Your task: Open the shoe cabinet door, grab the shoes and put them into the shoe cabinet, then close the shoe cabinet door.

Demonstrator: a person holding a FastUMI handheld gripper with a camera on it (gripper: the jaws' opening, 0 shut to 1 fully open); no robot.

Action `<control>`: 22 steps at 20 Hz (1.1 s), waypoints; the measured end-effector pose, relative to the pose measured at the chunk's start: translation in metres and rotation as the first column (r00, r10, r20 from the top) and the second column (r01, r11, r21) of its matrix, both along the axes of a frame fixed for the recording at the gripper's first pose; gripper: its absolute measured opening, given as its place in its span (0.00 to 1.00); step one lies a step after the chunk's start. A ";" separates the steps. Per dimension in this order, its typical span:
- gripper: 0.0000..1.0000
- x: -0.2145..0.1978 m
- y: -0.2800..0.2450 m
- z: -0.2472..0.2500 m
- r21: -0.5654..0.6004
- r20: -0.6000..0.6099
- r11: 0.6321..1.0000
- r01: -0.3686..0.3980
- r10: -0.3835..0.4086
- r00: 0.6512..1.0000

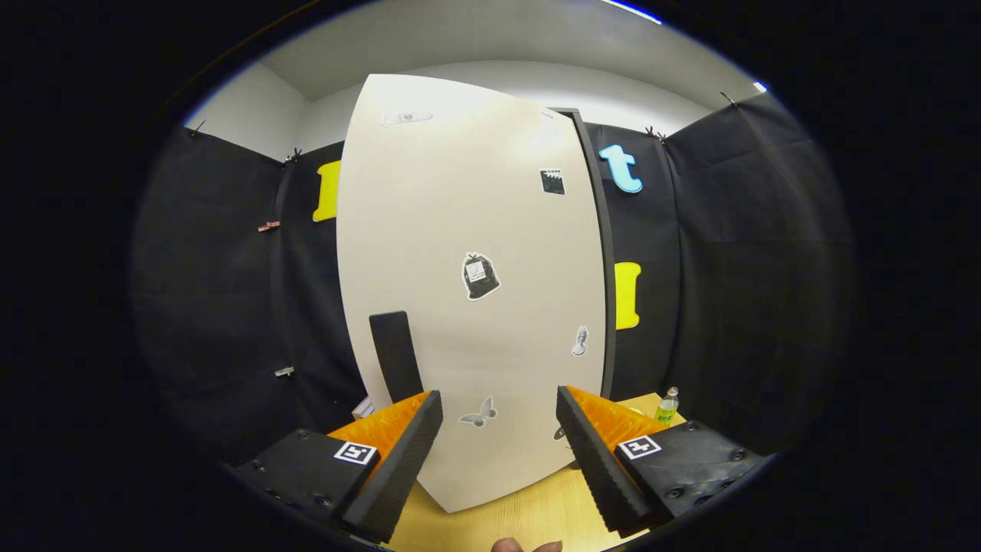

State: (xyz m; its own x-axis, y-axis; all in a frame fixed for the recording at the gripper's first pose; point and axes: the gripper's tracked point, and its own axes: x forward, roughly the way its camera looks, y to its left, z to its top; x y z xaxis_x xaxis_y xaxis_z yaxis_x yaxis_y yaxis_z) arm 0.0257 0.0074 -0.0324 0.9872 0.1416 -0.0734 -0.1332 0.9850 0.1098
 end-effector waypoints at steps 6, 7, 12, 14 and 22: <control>0.98 0.001 -0.008 0.010 -0.020 0.036 1.000 0.017 -0.016 0.999; 0.98 0.002 -0.010 0.011 -0.019 0.036 1.000 0.021 -0.020 0.999; 0.98 0.001 -0.021 0.011 -0.019 0.040 0.999 0.043 -0.042 0.998; 0.98 0.000 -0.026 0.012 -0.021 0.042 0.998 0.053 -0.052 0.998; 0.98 0.002 -0.035 0.012 -0.041 0.054 0.997 0.071 -0.069 0.996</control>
